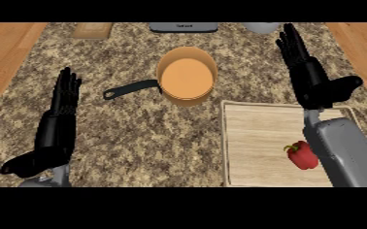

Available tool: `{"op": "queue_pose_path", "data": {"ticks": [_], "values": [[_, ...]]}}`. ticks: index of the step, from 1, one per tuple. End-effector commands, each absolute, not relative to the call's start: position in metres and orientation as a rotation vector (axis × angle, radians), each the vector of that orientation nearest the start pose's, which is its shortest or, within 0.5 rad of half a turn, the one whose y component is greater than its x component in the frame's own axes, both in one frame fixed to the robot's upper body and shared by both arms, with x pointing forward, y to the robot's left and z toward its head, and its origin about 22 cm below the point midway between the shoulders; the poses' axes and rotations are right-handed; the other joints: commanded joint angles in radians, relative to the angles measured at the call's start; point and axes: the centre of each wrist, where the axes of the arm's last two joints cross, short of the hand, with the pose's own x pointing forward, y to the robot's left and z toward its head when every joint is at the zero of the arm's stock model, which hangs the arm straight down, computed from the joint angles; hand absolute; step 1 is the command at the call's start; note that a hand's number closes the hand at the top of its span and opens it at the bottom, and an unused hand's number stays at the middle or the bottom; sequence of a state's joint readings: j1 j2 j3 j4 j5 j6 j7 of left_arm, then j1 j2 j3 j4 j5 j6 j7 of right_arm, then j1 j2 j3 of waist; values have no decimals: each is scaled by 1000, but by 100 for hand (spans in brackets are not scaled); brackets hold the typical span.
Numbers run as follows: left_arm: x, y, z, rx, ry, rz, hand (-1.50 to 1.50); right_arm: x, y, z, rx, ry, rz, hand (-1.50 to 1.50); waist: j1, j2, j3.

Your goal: Pick the bell pepper from the tray and place it in the pot

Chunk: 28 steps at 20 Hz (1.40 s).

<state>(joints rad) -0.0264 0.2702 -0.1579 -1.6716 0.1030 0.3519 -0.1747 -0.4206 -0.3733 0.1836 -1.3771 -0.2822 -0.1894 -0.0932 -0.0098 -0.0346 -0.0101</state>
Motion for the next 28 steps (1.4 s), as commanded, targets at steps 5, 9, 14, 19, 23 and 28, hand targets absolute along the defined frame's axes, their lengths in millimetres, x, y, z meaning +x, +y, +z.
{"op": "queue_pose_path", "data": {"ticks": [5, 9, 14, 19, 23, 28], "values": [[228, 256, -8, 136, -1467, -170, 0, 282, -253, 52, 231, -1664, 842, 150, -41, 41, 11], [212, 257, -30, 49, -1311, -163, 0, 284, -292, 84, -218, -2181, 728, -150, -104, 25, 17], [225, 256, -25, 20, -1276, -203, 0, 227, -306, 45, 111, -2399, 522, -150, -80, 28, 15], [228, 251, -15, -21, -1270, -248, 0, 171, -355, 66, 77, -2270, 742, -150, -28, 27, 10], [245, 255, -27, -28, -1270, -251, 0, 170, -388, 101, -59, -2034, 880, -150, -33, 31, 8], [251, 247, -27, -46, -1271, -249, 0, 152, -365, 122, -37, -1865, 862, -150, -13, 32, 8]]}}
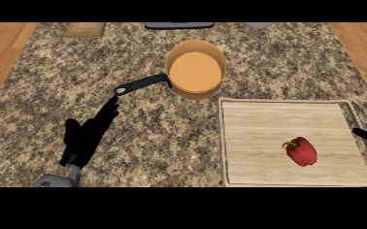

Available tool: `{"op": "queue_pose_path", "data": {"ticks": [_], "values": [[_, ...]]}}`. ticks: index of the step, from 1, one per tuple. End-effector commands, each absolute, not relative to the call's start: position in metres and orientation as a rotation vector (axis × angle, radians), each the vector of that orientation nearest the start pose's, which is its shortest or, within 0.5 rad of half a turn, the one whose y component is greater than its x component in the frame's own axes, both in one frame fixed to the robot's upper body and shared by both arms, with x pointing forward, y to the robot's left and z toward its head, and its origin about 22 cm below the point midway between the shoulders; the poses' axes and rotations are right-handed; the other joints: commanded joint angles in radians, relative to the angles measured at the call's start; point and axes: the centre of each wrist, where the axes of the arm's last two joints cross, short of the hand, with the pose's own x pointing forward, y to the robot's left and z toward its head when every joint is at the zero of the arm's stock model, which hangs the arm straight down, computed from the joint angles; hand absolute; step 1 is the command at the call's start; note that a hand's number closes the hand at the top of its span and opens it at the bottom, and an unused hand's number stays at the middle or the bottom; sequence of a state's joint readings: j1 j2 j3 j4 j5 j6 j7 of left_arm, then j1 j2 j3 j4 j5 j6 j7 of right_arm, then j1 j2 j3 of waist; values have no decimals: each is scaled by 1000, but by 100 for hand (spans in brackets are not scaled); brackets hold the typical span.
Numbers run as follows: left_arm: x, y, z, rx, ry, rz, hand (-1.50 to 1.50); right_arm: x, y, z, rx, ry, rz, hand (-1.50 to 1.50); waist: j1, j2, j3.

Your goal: Pick the bell pepper from the tray and place it in the pot

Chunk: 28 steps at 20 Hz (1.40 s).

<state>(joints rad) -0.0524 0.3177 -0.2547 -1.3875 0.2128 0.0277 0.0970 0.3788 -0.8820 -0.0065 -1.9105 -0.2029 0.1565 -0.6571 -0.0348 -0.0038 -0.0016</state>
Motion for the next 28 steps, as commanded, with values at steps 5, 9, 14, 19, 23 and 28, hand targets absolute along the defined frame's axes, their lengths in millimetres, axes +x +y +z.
{"op": "queue_pose_path", "data": {"ticks": [5, 9, 14, 19, 23, 28], "values": [[263, 228, -18, -36, -1278, -267, 0, 167, -355, 118, -40, -1676, 920, -150, 30, 5, 1], [263, 232, -18, -61, -1291, -288, 0, 171, -350, 83, -75, -1499, 1135, -150, 50, 8, 2], [275, 232, -30, -79, -1273, -259, 0, 192, -379, 59, -103, -1471, 1167, -150, 34, 6, 2], [266, 223, -34, -61, -1271, -295, 0, 222, -381, 27, -135, -1541, 1093, -150, 39, 5, 2], [255, 252, -12, -60, -1272, -280, 0, 221, -394, 31, -115, -1566, 1065, -150, 37, 3, 2], [264, 252, -20, -61, -1271, -282, 0, 236, -423, 28, 37, -1563, 1015, -150, 40, 5, 2]]}}
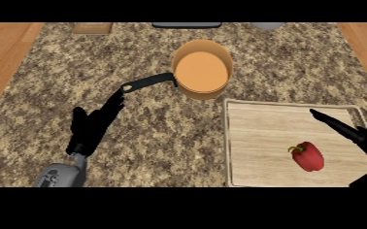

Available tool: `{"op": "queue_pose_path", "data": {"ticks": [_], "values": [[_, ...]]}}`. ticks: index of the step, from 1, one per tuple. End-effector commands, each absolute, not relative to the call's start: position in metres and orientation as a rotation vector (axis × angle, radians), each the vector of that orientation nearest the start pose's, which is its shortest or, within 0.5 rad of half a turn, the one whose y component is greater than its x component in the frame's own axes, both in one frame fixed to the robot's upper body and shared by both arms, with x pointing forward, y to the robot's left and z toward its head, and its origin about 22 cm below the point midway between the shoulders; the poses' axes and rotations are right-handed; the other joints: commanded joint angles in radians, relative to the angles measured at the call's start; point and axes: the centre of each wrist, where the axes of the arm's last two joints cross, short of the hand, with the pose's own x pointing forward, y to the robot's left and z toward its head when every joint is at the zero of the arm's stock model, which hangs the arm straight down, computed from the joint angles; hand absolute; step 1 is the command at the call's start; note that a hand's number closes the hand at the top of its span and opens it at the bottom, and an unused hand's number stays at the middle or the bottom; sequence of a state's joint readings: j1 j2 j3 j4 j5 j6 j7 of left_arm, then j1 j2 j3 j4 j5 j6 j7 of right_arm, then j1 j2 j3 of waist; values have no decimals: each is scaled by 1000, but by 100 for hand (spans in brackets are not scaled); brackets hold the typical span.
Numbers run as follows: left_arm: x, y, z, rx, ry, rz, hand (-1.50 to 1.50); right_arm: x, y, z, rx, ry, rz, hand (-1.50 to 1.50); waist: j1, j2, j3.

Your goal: Pick the bell pepper from the tray and place it in the pot

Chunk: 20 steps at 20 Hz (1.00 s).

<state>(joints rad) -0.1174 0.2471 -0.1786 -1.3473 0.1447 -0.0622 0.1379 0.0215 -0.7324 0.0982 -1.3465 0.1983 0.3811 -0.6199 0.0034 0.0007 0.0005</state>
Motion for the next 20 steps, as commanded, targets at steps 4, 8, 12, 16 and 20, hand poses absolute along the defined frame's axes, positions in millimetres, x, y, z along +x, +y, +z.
{"op": "queue_pose_path", "data": {"ticks": [4, 8, 12, 16, 20], "values": [[256, 246, -9, -54, -1280, -299, 0, 232, -423, 2, 153, -1585, 943, -150, 6, 0, 0], [274, 241, -12, -50, -1287, -284, 0, 234, -407, 3, 261, -1573, 896, -150, -4, 0, 0], [255, 238, -18, -62, -1273, -296, 0, 232, -414, -33, 262, -1535, 836, -150, 9, 2, 1], [271, 233, -9, -76, -1276, -291, 0, 254, -378, -47, 311, -1486, 837, -150, 7, 2, 0], [252, 233, -35, -59, -1282, -303, 0, 267, -374, -49, 336, -1498, 839, -150, 6, 2, 0]]}}
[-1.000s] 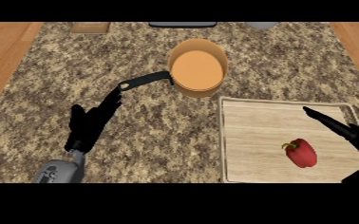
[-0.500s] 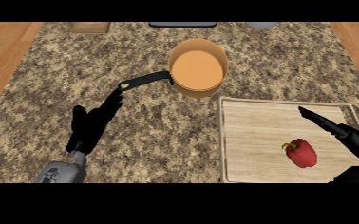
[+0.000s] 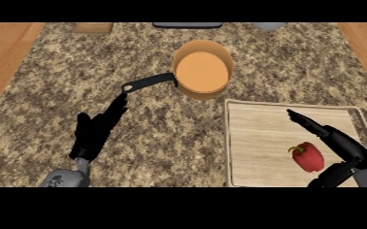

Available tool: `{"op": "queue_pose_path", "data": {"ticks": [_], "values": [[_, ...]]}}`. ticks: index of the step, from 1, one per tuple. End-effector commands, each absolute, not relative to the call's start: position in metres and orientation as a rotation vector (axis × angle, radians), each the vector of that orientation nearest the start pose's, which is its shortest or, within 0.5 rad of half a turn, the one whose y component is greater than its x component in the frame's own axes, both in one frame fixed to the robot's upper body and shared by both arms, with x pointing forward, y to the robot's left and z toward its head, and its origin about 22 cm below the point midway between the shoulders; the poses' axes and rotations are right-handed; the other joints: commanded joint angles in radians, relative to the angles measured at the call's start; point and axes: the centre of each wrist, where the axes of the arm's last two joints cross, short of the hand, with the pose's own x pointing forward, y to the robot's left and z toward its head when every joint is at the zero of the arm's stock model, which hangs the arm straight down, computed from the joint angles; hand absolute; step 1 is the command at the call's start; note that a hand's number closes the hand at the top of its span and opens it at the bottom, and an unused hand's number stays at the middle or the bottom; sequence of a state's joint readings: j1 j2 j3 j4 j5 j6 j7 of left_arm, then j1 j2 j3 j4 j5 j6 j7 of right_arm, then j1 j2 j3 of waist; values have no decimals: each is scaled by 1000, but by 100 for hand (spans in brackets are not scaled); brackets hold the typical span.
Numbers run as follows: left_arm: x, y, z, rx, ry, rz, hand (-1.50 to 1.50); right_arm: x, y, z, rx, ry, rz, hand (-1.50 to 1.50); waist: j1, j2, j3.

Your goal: Pick the bell pepper from the tray and place it in the pot

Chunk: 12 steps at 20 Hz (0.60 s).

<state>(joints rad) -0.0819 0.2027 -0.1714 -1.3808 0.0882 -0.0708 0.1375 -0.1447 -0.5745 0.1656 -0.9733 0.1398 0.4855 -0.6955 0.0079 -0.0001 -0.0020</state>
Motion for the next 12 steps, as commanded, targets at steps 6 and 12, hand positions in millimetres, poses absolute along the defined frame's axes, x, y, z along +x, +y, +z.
{"op": "queue_pose_path", "data": {"ticks": [6, 12], "values": [[259, 244, -18, -77, -1292, -289, 0, 248, -372, -82, 313, -1573, 909, 150, 9, 5, 4], [256, 243, -23, -66, -1278, -288, 0, 230, -361, -99, 395, -1600, 799, 150, 7, 5, 4]]}}
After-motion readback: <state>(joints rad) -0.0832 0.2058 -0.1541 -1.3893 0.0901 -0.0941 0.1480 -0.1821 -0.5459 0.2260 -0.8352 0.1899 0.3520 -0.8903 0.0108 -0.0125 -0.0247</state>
